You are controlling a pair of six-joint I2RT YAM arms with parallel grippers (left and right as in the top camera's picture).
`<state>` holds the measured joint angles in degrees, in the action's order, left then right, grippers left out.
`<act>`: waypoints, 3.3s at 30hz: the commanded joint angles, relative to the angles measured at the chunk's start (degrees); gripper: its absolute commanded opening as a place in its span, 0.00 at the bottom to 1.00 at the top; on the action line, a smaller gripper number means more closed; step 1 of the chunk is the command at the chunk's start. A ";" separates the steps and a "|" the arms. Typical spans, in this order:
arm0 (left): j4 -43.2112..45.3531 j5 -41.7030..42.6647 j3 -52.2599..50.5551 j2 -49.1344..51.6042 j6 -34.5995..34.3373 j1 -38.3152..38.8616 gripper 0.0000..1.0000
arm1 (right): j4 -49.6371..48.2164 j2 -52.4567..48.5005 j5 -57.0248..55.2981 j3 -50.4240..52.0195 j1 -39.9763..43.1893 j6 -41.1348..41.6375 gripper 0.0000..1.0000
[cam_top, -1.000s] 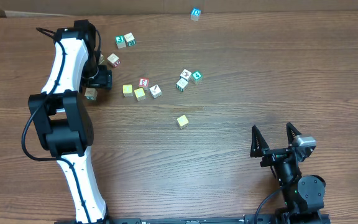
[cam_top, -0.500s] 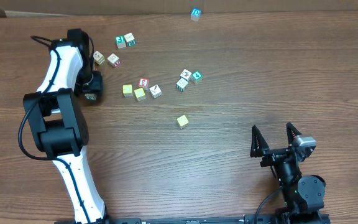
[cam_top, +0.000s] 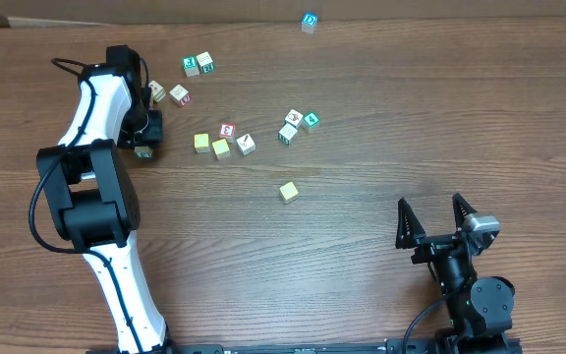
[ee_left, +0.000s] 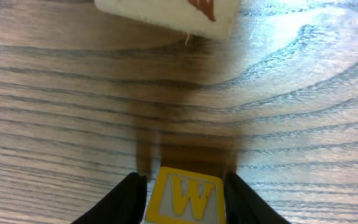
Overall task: Form a tower
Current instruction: 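Lower the left gripper onto the yellow W block and close, then lift the W block up out of the cluster with the left gripper, then carry the W block right over the lone acorn block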
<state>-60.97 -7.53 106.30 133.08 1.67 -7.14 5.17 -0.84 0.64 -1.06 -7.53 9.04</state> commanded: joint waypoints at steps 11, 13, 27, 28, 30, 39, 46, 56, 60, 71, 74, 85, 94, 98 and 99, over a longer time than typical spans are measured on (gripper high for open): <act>-0.79 1.14 -1.22 0.76 0.98 0.00 0.34 | -0.33 0.68 0.07 0.59 0.15 0.28 1.00; -0.87 1.14 -1.22 0.76 0.98 0.00 0.34 | -0.33 0.68 0.04 0.59 0.15 0.28 1.00; -1.20 4.85 -0.96 0.72 0.92 0.02 0.24 | -0.33 0.68 0.07 0.59 0.15 0.28 1.00; -1.46 4.83 -0.70 0.72 0.92 0.02 0.22 | -0.33 0.68 0.04 0.59 0.15 0.28 1.00; -1.99 4.85 0.00 0.61 0.74 0.00 0.20 | -0.33 0.68 0.04 0.59 0.15 0.28 1.00; -6.29 7.08 5.68 -2.03 -0.57 0.02 0.20 | -0.33 0.68 0.04 0.59 0.15 0.28 1.00; -10.75 15.17 9.07 -7.45 -0.59 0.09 0.20 | -0.33 0.68 0.07 0.59 0.15 0.28 1.00; -15.54 22.80 9.07 -15.87 -6.97 1.64 0.19 | -0.33 0.68 0.04 0.59 0.15 0.28 1.00; -17.11 22.56 9.07 -16.33 -9.55 4.46 0.20 | -0.33 0.68 0.04 0.59 0.15 0.28 1.00; -19.02 20.46 8.94 -16.31 -15.93 15.32 0.20 | -0.33 0.68 0.04 0.59 0.15 0.28 1.00; -19.02 20.48 8.94 -16.31 -17.57 18.82 0.20 | -0.33 0.68 0.04 0.59 0.15 0.28 1.00; -14.67 29.27 8.94 -16.31 -19.10 27.15 0.16 | -0.33 0.68 0.04 0.59 0.15 0.28 1.00; -13.94 30.01 8.94 -16.28 -21.66 29.00 0.05 | -0.33 0.68 0.04 0.59 0.15 0.28 1.00; -14.40 27.19 8.92 -16.28 -27.41 29.94 0.05 | -0.33 0.68 0.04 0.59 0.15 0.28 1.00; -14.53 25.88 8.92 -16.28 -28.92 30.18 0.05 | -0.33 0.68 0.04 0.59 0.15 0.28 1.00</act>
<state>-75.24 20.64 114.43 117.86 -21.45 21.85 5.15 -0.84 0.67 -1.06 -7.53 9.02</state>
